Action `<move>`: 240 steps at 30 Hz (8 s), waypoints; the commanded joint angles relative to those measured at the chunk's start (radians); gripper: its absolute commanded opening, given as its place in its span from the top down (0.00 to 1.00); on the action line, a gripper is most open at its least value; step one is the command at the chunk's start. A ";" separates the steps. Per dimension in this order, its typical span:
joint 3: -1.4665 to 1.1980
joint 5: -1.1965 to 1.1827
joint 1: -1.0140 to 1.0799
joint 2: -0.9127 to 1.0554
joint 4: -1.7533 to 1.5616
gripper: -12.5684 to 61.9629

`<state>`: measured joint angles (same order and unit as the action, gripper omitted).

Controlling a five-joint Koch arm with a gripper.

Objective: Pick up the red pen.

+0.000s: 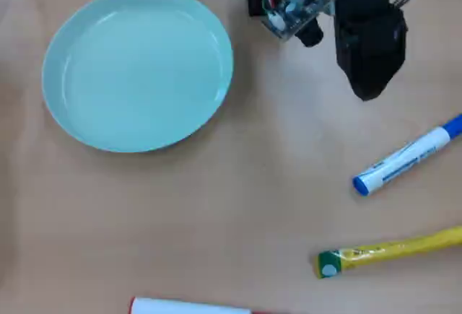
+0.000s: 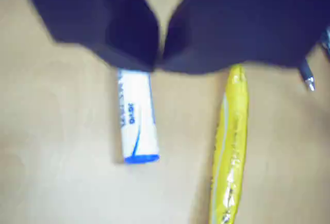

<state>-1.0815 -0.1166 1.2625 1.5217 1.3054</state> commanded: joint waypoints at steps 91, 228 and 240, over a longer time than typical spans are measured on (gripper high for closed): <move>-0.133 -0.104 0.331 0.373 -0.227 0.92; 0.698 0.160 0.528 -0.477 0.400 0.92; 0.529 0.132 0.529 -0.124 0.388 0.92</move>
<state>-0.5737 0.0322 1.7917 1.3100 1.6858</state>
